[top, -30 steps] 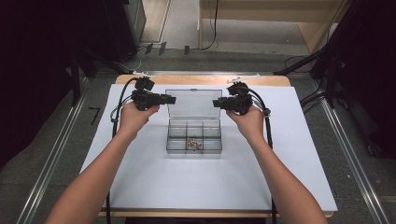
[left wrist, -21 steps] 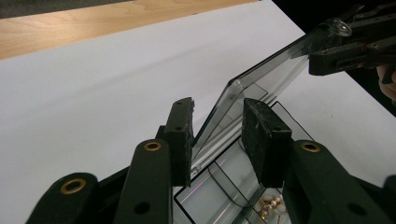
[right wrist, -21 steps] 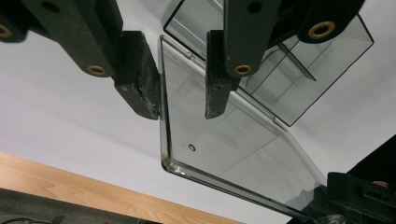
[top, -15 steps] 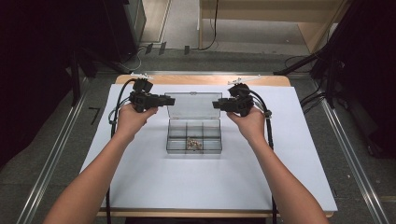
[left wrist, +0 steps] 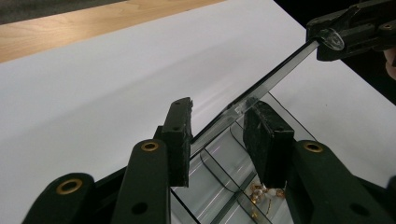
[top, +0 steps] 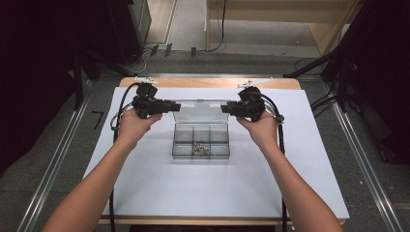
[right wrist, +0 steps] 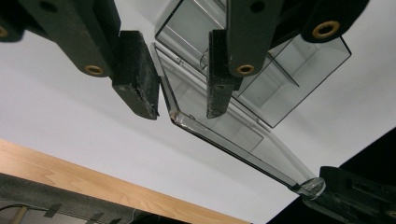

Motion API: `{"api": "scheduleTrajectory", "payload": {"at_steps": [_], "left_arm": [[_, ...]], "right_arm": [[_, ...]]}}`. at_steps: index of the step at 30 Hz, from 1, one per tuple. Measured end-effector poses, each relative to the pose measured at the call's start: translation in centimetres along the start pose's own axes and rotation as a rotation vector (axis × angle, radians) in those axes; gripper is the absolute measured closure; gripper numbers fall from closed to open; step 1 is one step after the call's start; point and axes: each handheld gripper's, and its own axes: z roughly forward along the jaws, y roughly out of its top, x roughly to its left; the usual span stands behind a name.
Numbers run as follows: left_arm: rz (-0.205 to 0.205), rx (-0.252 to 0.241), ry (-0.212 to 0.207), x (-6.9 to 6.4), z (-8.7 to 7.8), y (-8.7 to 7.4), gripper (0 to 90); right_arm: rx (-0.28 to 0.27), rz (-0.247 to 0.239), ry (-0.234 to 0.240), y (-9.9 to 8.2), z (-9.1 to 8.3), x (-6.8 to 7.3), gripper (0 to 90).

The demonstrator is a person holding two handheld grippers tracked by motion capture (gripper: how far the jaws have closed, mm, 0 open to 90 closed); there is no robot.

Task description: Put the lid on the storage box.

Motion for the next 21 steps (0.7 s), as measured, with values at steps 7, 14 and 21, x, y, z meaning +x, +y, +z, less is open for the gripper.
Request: {"api": "scheduleTrajectory", "payload": {"at_steps": [7, 14, 21], "left_arm": [[0.002, -0.012, -0.005, -0.3, -0.3, -0.5, 62.1], [0.008, -0.028, -0.005, -0.8, -0.7, -1.0, 61.6], [0.013, -0.037, -0.015, -1.0, -1.1, -1.1, 61.0]], "right_arm": [[0.005, -0.043, -0.019, -0.2, -0.5, 0.7, 66.6], [-0.007, -0.005, -0.010, -0.7, -1.2, 0.7, 69.7], [-0.023, -0.017, -0.001, -0.8, -1.4, 0.9, 67.2]]}}
